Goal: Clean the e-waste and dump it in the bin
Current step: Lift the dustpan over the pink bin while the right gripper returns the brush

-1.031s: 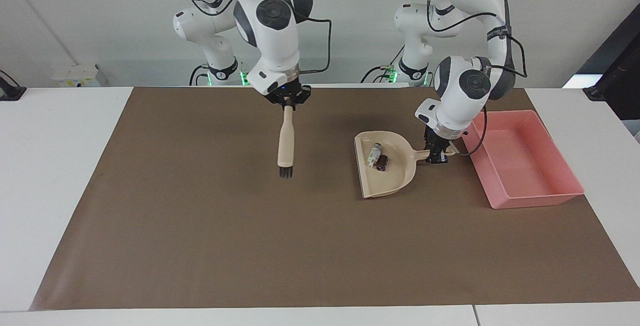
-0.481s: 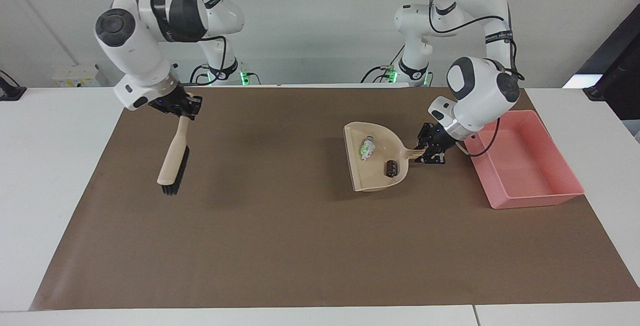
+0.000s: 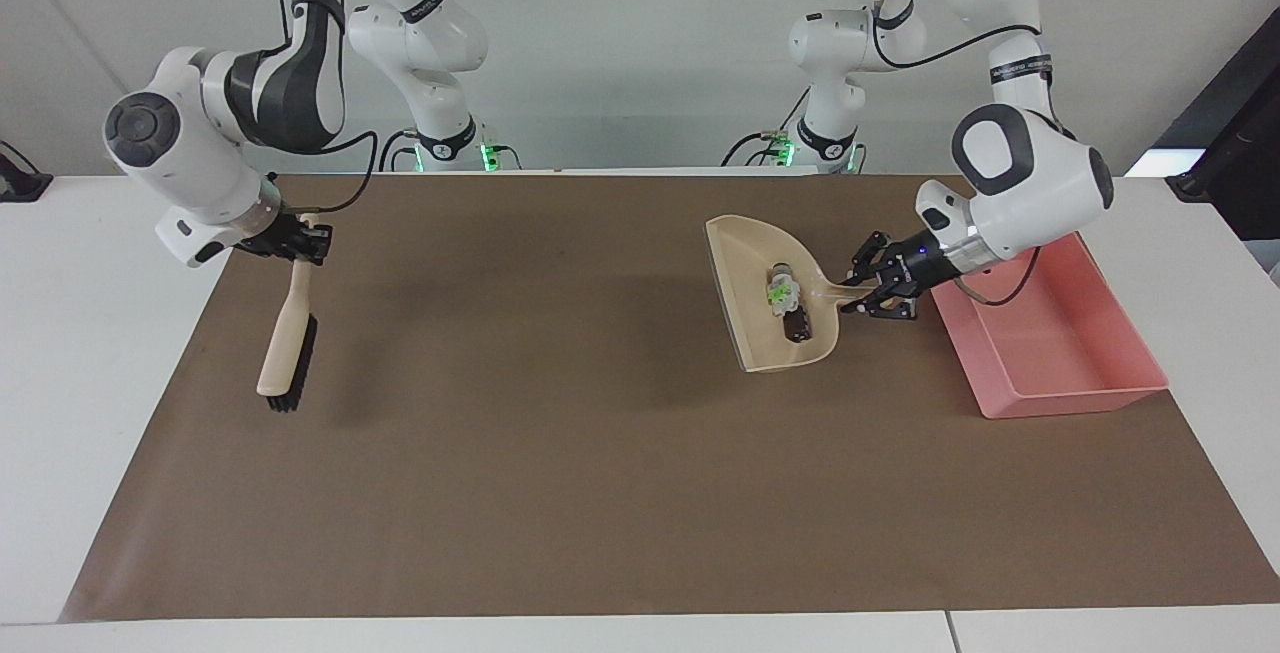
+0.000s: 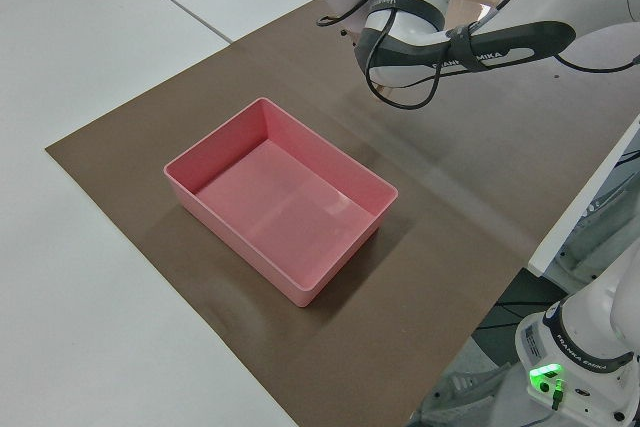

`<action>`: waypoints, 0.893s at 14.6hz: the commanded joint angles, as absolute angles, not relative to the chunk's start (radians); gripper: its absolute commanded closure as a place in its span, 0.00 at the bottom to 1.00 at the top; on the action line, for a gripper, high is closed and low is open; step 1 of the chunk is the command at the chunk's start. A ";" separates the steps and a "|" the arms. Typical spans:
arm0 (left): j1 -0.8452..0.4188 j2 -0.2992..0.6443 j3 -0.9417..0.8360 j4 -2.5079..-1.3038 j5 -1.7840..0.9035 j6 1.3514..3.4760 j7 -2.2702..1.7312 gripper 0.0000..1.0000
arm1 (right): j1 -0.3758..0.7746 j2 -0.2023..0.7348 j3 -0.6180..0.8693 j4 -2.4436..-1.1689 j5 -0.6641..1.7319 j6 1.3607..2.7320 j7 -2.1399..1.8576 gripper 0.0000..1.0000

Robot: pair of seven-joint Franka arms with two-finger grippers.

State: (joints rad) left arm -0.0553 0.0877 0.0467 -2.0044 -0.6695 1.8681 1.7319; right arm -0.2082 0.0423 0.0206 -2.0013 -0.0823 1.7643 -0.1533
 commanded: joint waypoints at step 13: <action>0.389 0.256 0.054 -1.560 -0.247 1.707 1.938 1.00 | -0.330 0.003 0.040 -2.267 -0.086 2.003 -0.235 0.90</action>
State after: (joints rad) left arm 0.3382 0.2202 0.0600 -1.6256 -0.2820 1.6784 1.8507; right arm -0.2948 0.0412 0.0230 -2.2184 -0.0836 1.9622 -0.1901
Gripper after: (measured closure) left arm 0.683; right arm 0.731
